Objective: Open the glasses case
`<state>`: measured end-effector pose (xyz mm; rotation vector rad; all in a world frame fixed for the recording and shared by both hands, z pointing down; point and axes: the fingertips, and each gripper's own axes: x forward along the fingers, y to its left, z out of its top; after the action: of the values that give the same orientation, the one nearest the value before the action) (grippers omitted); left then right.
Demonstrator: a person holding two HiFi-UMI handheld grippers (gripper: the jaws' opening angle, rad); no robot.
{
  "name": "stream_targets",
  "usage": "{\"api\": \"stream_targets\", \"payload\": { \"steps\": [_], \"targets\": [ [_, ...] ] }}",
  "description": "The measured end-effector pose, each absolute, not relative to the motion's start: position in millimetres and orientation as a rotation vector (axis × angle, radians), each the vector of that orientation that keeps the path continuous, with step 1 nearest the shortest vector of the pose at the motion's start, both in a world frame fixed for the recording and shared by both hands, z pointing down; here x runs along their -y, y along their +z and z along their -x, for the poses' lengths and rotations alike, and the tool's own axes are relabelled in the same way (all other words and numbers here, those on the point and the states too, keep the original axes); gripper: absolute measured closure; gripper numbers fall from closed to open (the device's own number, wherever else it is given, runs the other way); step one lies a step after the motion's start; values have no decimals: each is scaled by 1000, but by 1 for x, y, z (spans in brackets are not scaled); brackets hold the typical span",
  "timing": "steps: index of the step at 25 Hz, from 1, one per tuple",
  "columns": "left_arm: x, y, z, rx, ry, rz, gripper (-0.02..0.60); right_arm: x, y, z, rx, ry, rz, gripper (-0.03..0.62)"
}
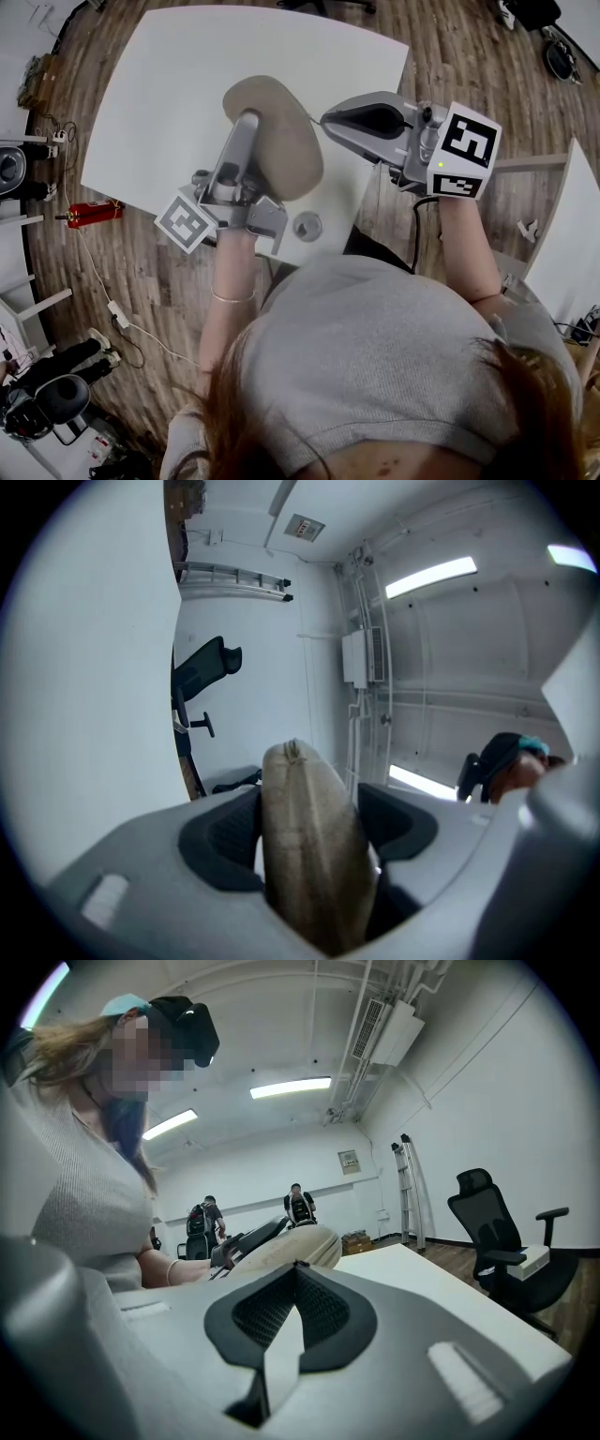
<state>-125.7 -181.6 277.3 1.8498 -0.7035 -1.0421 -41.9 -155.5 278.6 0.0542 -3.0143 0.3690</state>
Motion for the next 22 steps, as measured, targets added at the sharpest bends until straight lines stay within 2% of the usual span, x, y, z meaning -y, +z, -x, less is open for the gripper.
{"api": "stream_targets", "payload": {
  "steps": [22],
  "targets": [
    [191,279,132,741,-1042,-1848,265,146,290,39,2985,343,46,591]
  ]
}}
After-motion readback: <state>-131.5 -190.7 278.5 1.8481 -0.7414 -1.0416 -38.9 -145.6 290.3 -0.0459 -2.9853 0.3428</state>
